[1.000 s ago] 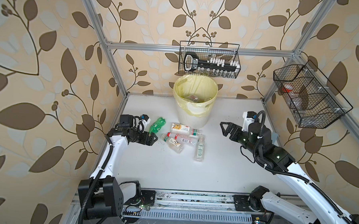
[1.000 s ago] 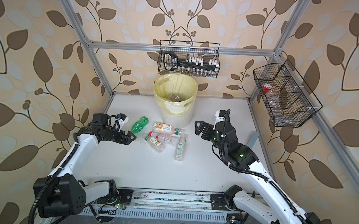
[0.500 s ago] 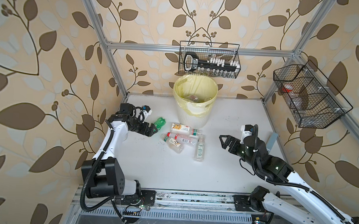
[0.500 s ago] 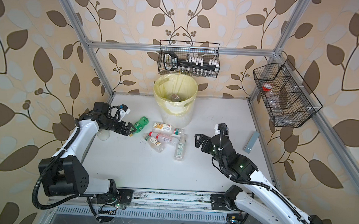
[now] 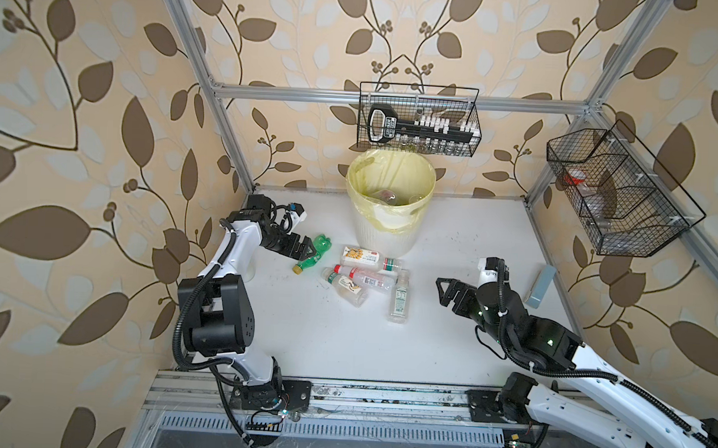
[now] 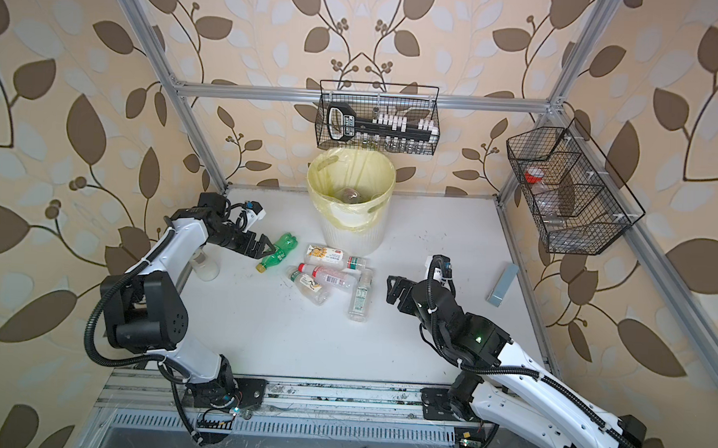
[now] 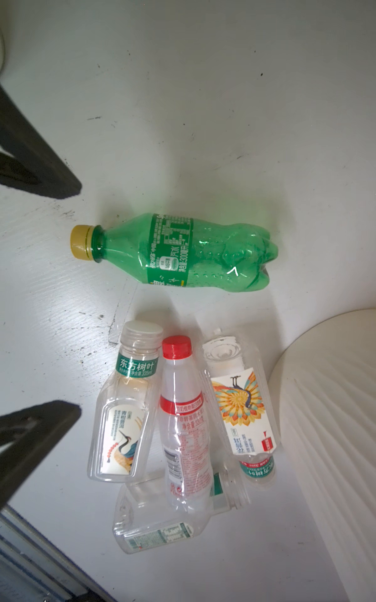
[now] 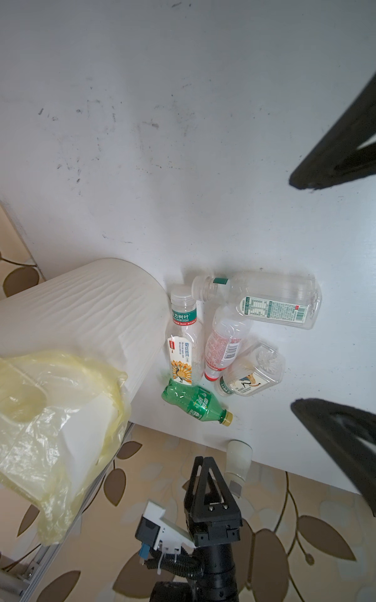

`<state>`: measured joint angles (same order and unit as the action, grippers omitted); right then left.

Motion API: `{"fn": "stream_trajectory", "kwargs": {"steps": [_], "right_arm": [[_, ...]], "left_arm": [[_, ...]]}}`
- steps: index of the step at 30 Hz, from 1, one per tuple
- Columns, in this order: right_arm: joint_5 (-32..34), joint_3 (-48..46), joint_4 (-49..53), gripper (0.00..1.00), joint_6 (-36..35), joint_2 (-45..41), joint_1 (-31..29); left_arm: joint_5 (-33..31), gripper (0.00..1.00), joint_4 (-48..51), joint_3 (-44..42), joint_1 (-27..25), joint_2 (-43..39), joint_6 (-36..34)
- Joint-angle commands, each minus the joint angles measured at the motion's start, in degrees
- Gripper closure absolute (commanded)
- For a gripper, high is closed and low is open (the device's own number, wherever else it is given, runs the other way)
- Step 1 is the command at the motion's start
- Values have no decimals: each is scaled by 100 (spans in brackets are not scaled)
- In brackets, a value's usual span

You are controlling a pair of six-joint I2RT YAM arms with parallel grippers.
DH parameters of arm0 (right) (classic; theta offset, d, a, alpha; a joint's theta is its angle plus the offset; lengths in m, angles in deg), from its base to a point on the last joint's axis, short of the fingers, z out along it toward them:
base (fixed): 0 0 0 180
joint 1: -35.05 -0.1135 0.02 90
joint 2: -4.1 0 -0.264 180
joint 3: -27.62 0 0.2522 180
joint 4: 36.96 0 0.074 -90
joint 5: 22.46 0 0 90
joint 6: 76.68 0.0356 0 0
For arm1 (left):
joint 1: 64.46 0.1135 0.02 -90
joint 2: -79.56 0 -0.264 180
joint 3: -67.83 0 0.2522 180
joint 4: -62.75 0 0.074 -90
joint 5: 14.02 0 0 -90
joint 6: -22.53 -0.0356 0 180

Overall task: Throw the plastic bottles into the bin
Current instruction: 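Withdraw the right gripper from the bin while the left gripper moves toward the green bottle, then lower the left gripper onto the green yellow-capped bottle and close it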

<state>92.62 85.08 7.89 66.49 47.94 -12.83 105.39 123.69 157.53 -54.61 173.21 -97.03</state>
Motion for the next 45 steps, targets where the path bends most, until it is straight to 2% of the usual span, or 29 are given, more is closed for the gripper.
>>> {"fn": "stream_trajectory", "kwargs": {"steps": [1,6,16,31,36,42,45], "right_arm": [[157,-109,44,0,115,-4,-55],[120,-110,-16,0,125,14,-55],[91,-142,-77,0,194,-27,-64],[6,-151,-18,0,248,-52,-80],[94,-216,67,0,332,-139,-90],[179,-280,150,0,401,-254,-130],[176,-297,156,0,411,-278,-134]], "left_arm": [[69,1,149,343,51,228,-120],[142,1,41,437,48,580,8],[-242,1,-118,774,9,1152,343],[-1371,1,-787,388,-555,1333,307],[-1451,1,-869,469,-635,1508,496],[-1470,8,-971,496,-668,1716,653],[-1429,16,-1031,462,-691,1770,688]]}}
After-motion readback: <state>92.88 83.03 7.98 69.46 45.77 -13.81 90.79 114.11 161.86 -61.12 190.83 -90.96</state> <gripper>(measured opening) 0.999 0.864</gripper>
